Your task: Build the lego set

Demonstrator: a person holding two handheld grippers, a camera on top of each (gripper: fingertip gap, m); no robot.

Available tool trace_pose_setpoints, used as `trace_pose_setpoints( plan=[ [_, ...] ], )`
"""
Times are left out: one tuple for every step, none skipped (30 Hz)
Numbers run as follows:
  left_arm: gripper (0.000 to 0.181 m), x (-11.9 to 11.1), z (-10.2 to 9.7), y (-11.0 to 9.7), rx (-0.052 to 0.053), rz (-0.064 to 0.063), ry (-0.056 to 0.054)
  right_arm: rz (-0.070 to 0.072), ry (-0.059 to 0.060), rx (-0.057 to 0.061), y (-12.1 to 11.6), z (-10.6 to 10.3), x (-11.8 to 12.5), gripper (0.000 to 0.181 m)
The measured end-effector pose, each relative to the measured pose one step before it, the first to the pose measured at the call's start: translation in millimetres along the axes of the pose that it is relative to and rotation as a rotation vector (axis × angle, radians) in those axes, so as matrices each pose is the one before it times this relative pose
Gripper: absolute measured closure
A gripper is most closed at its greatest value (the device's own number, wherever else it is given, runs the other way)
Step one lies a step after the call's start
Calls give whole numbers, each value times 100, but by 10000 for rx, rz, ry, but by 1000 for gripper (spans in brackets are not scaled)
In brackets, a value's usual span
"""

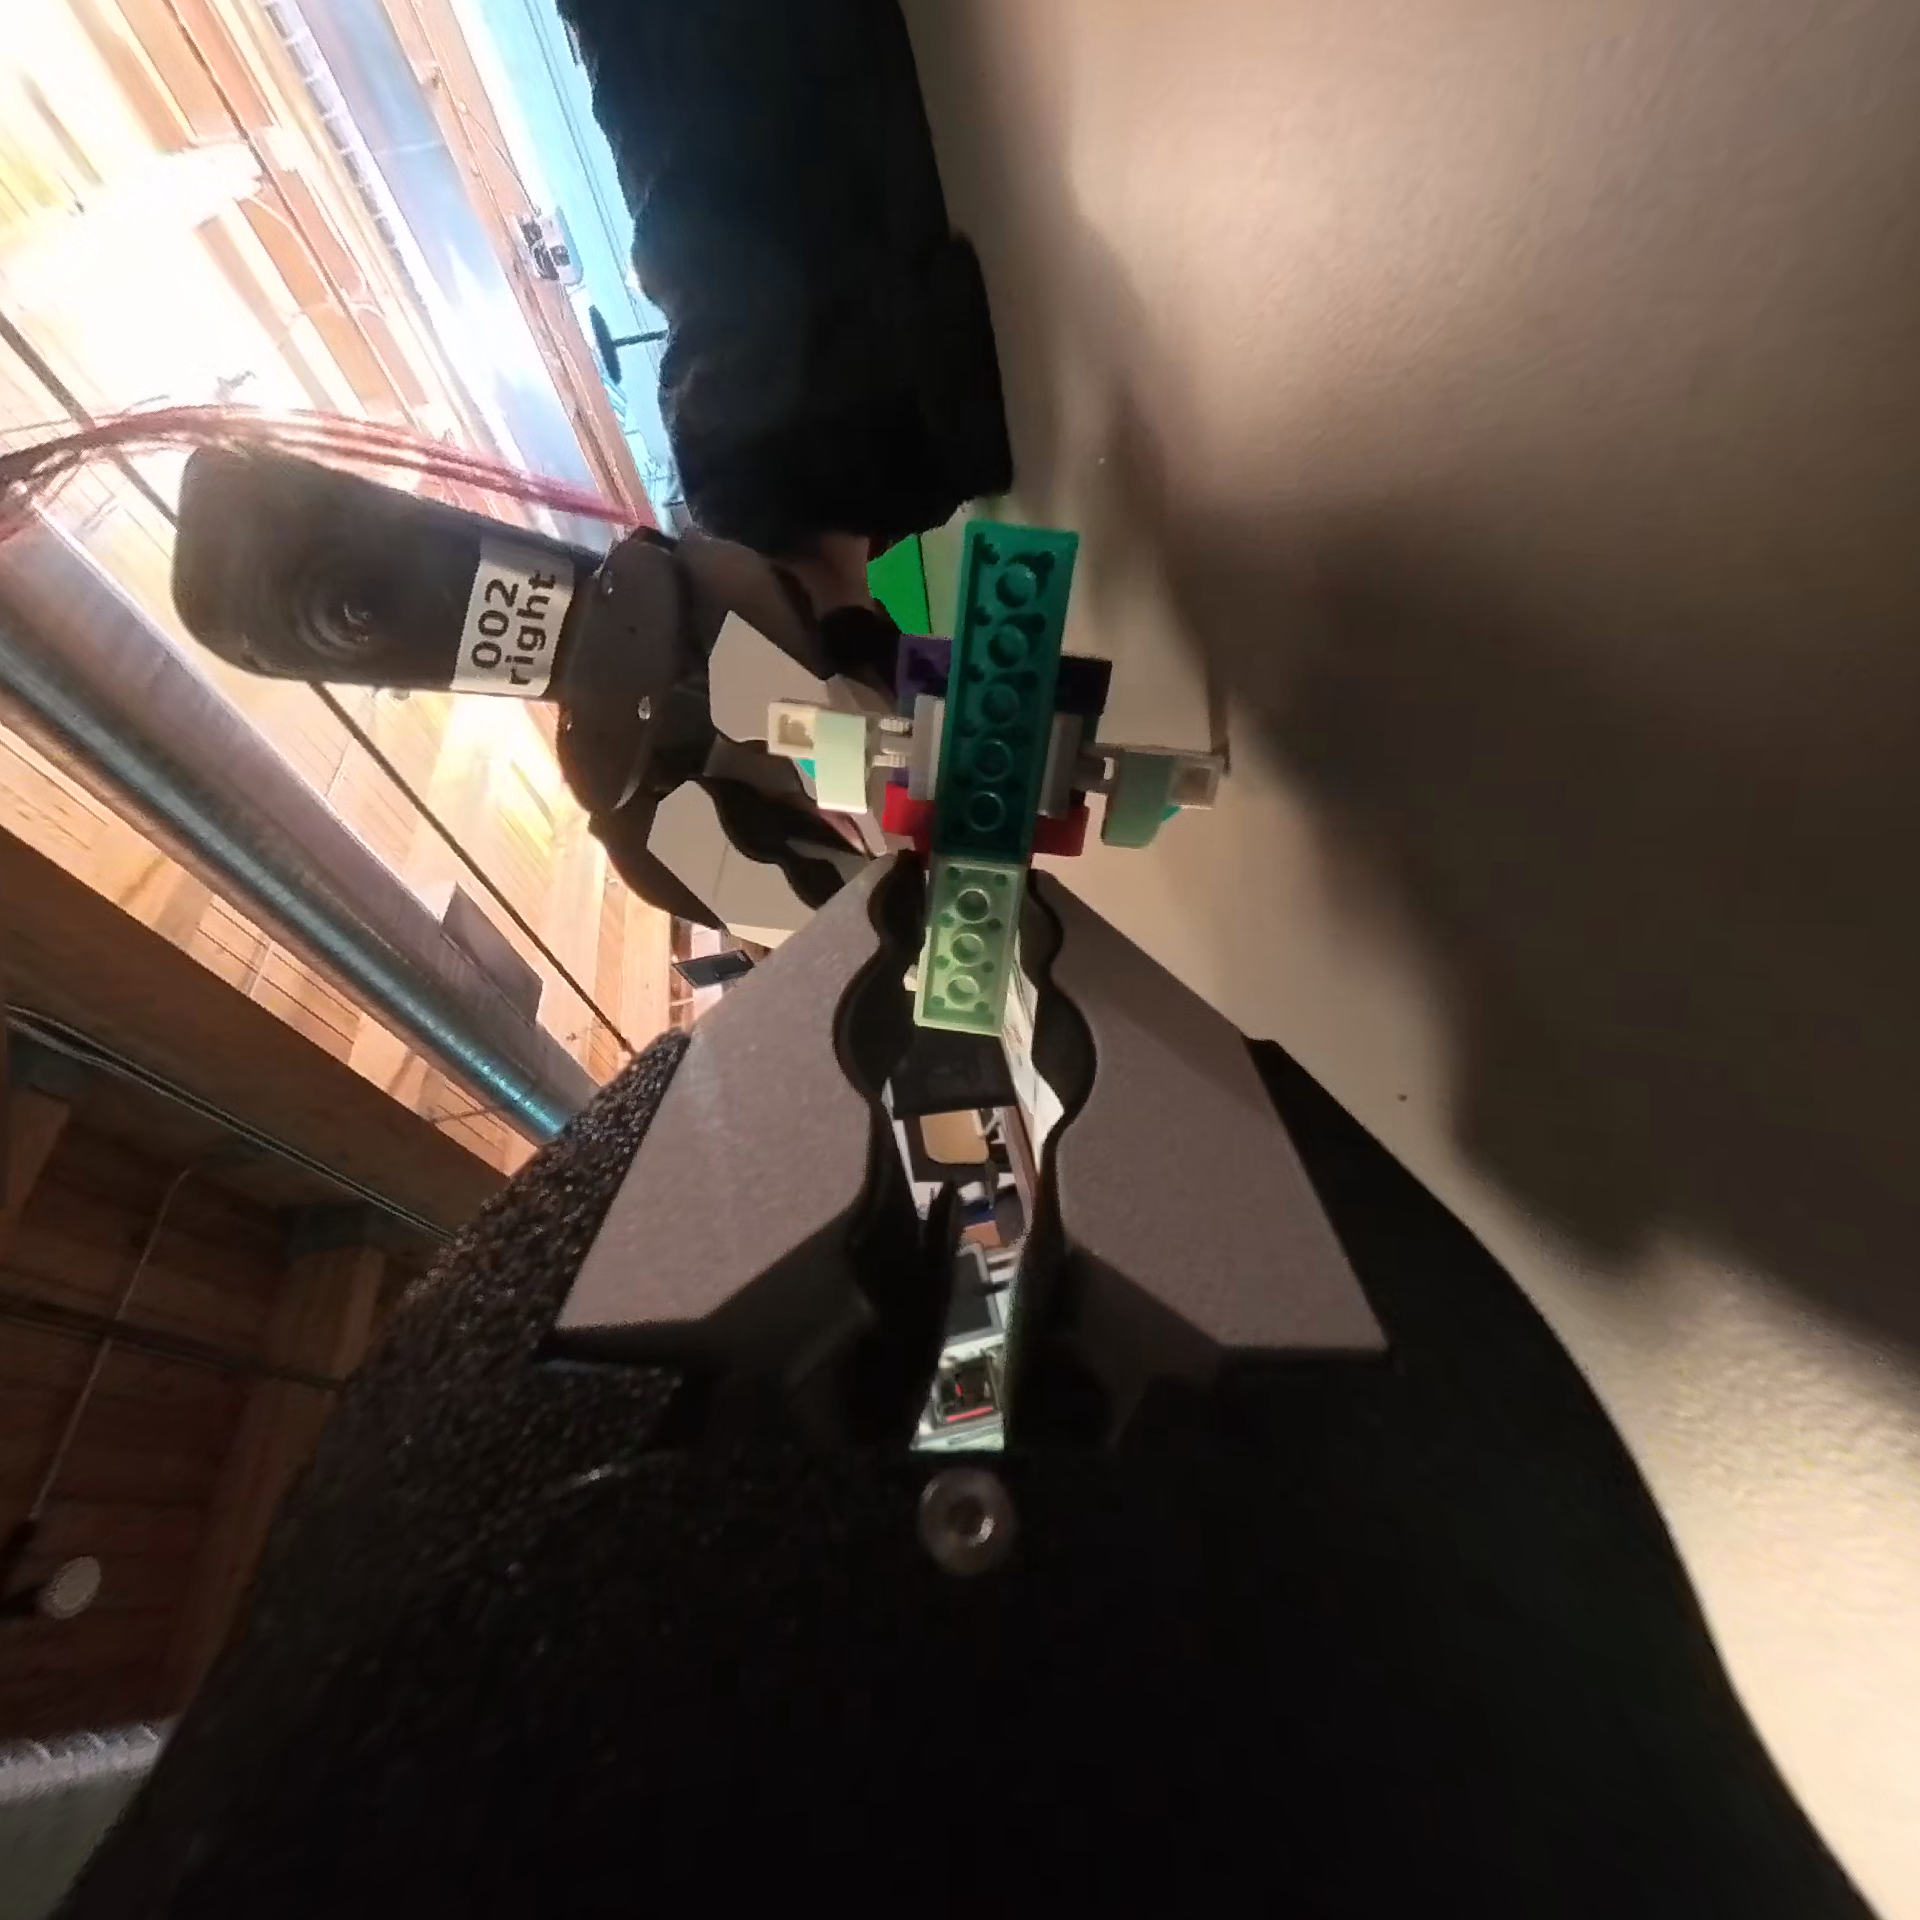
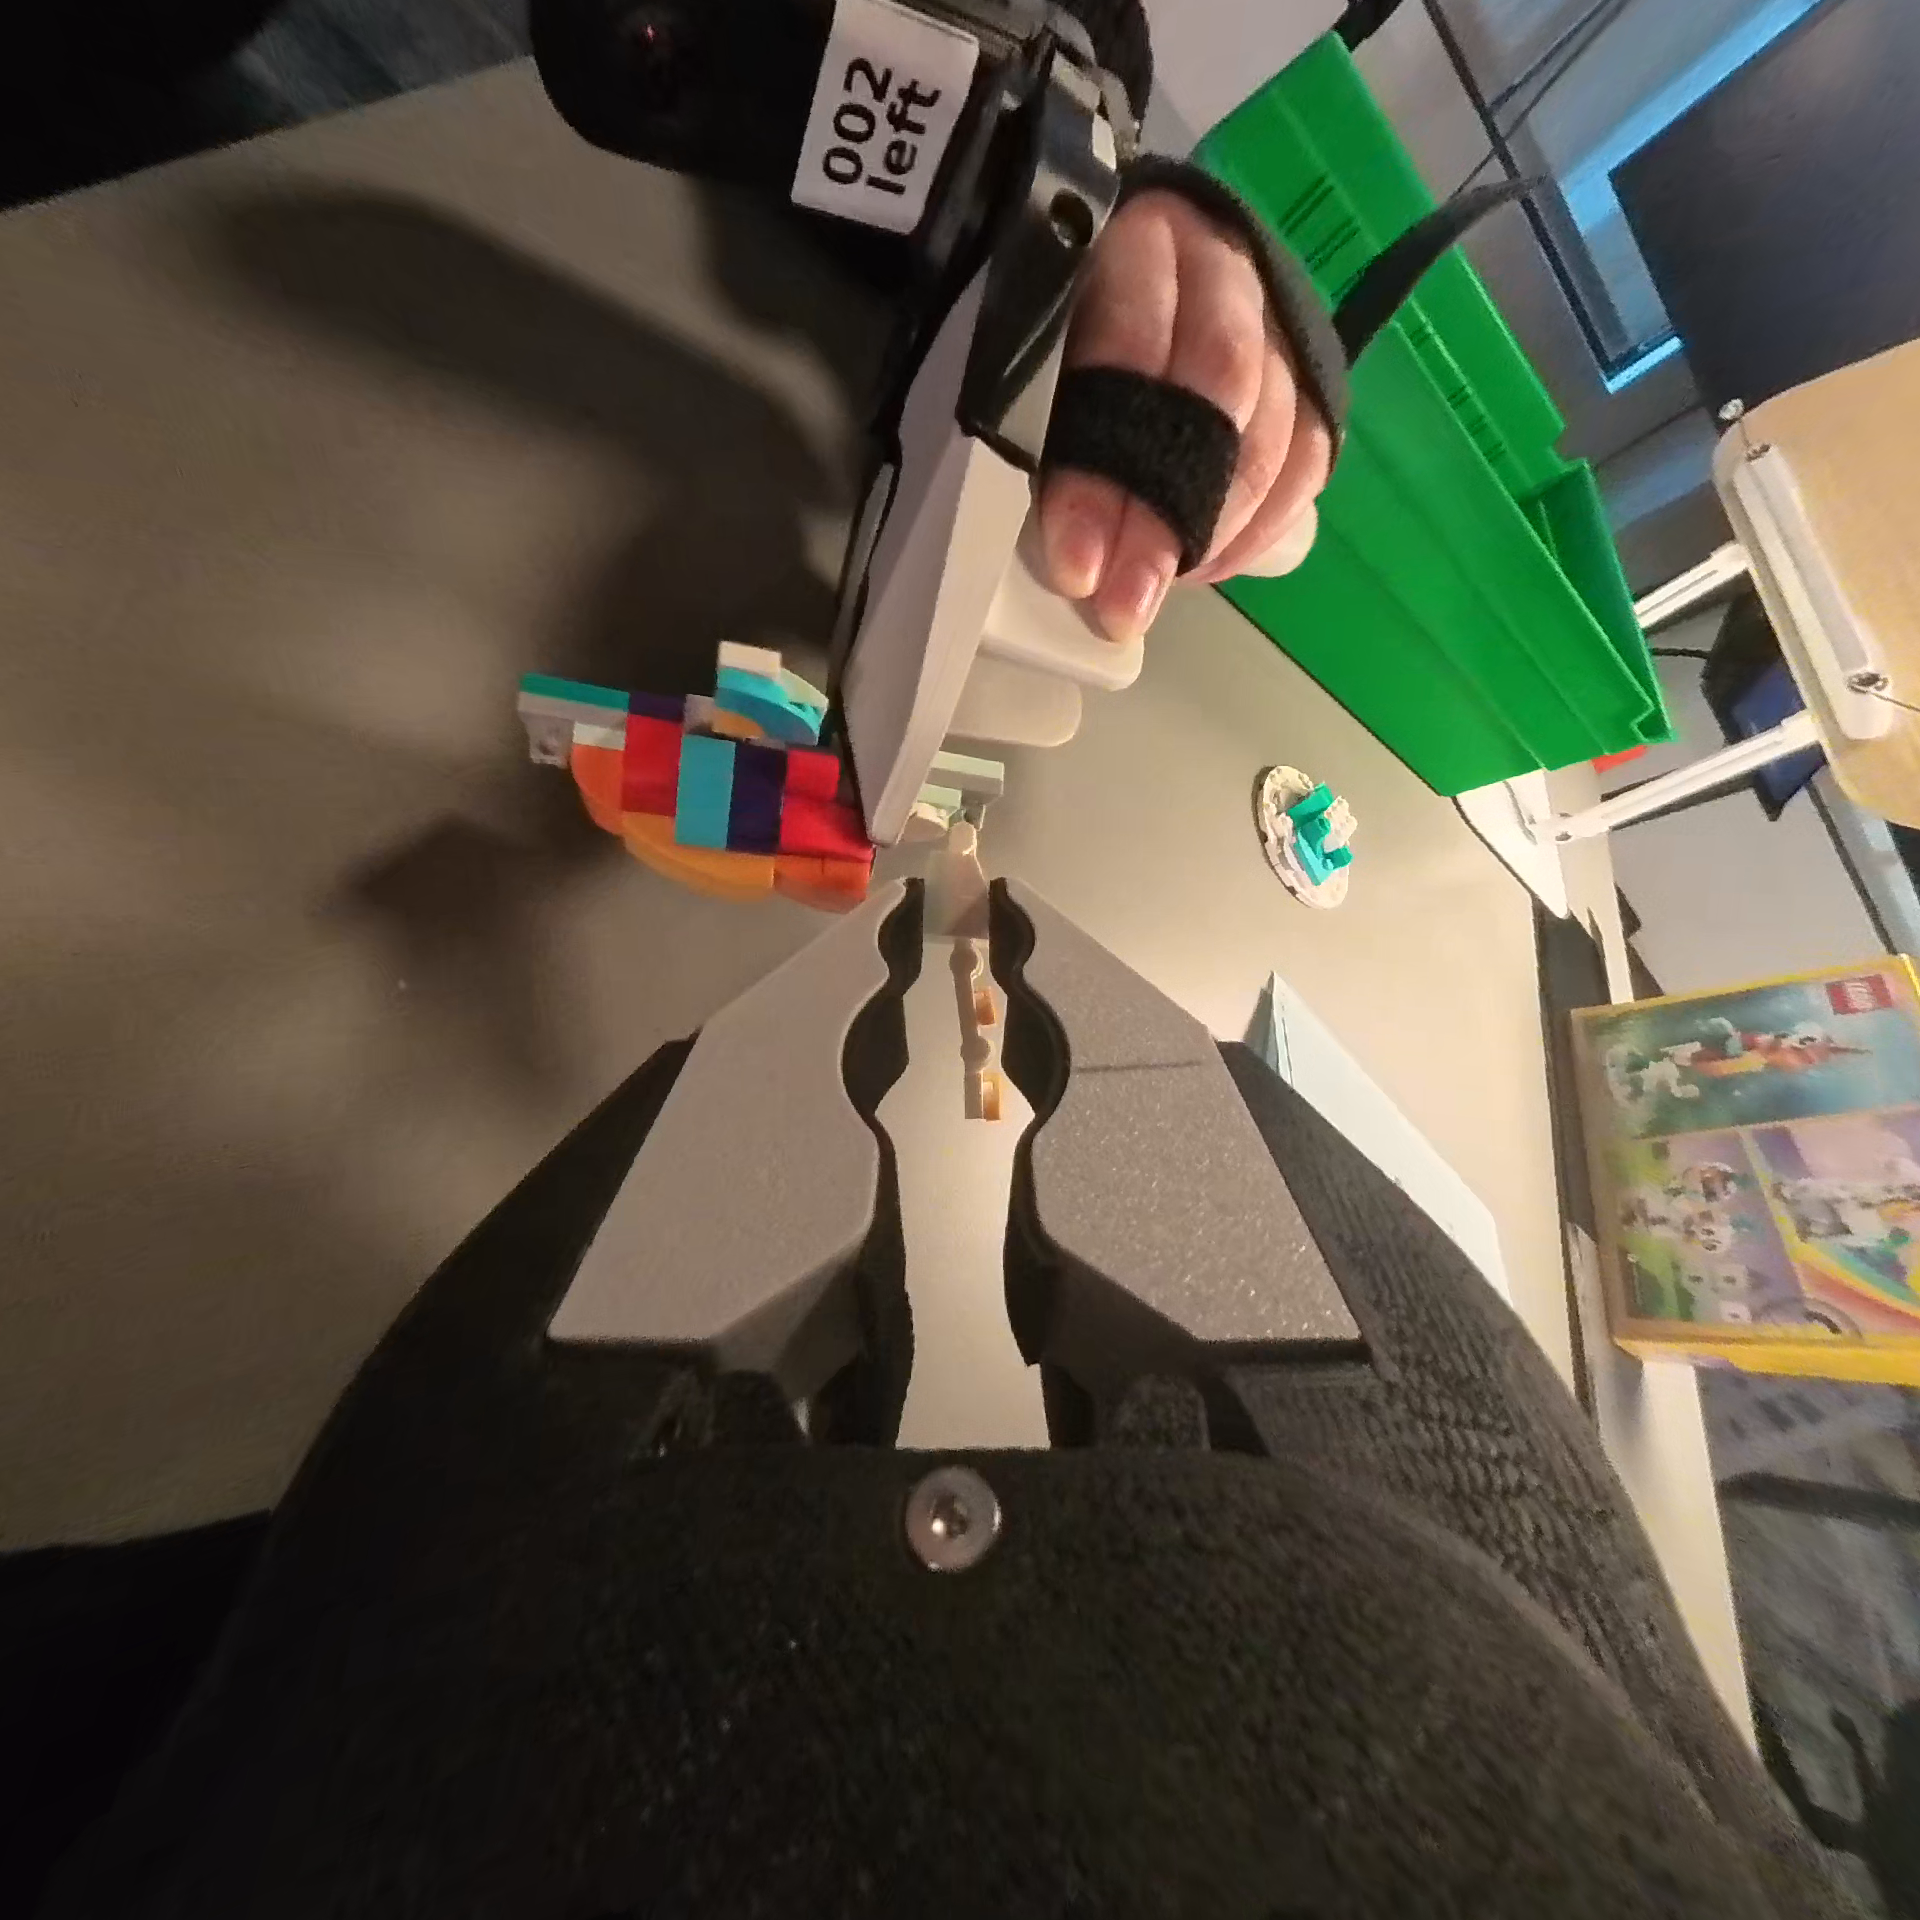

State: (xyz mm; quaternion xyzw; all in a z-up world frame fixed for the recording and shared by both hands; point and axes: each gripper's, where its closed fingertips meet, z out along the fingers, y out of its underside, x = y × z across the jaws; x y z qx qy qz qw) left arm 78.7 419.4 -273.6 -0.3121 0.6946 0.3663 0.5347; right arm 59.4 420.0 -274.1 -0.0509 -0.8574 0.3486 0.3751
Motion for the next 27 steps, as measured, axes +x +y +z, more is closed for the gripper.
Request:
trace_pose_setpoints(
  plan=[
    [167,-2,7,-10,3,53,5,5,-65,1,-34,-35,-24,170],
    [169,-13,3,-25,16,77,6,6,-77,-5,-43,-3,-31,170],
    [166,-32,-2,-54,25,138,-28,-40,-75,11,-69,-28,-46,170],
    [166,-38,-8,-72,39,77,-35,-11,-87,38,-113,-37,-29,170],
    [166,4,-14,-28,37,16,10,41,-103,26,-73,-10,-16,170],
    [166,-4,-25,-56,61,-16,14,12,-99,44,-92,2,-34,171],
    [166,5,-20,-47,62,-16,11,38,-113,49,-64,17,-38,171],
    [166,17,-1,4,37,-39,18,92,-112,44,-23,28,-4,171],
    [166,18,-2,10,31,-3,1,132,-118,59,-24,8,16,171],
    [166,9,2,-3,48,7,4,169,-141,78,-64,8,-6,171],
    [166,35,12,42,15,-82,42,185,-118,73,-63,1,15,171],
    [166,52,8,79,-11,-57,16,154,-99,75,-88,10,33,171],
    [166,32,-6,42,10,-12,-7,85,-71,109,-175,-7,30,171],
    [166,-8,-18,-30,58,1,-27,92,-60,93,-168,-6,32,171],
    [166,19,15,28,12,19,3,67,-9,130,-192,-19,105,171],
    [166,12,21,21,15,61,-24,44,-23,77,-63,-27,72,171],
    [166,7,36,-12,38,-16,-37,-19,10,55,-7,-6,70,171],
    [166,18,-8,21,22,-23,-16,-21,-25,1,74,2,14,171],
    [166,-21,-20,-15,28,39,-48,-23,-25,41,25,-6,-11,171],
    [166,-32,-16,-60,36,2,-62,23,-30,90,-42,-19,-30,171],
    [166,-23,-15,-37,18,6,-52,69,-17,101,-22,-24,-20,171],
    [166,-39,-5,-43,36,43,-55,76,-8,159,-33,-26,-21,171],
    [166,-31,-13,-54,47,76,-57,122,-36,199,-56,-27,-33,171],
    [166,-44,-13,-68,33,125,-72,141,-69,206,-71,-46,-41,171],
    [166,-65,-6,-78,28,138,-77,85,-68,186,-68,-48,-44,171],
    [166,-55,11,-59,-2,155,-84,30,-51,134,-74,-48,-63,171],
    [166,-81,21,-95,-3,190,-92,-6,-47,117,-102,-46,-92,171]
  ],
)
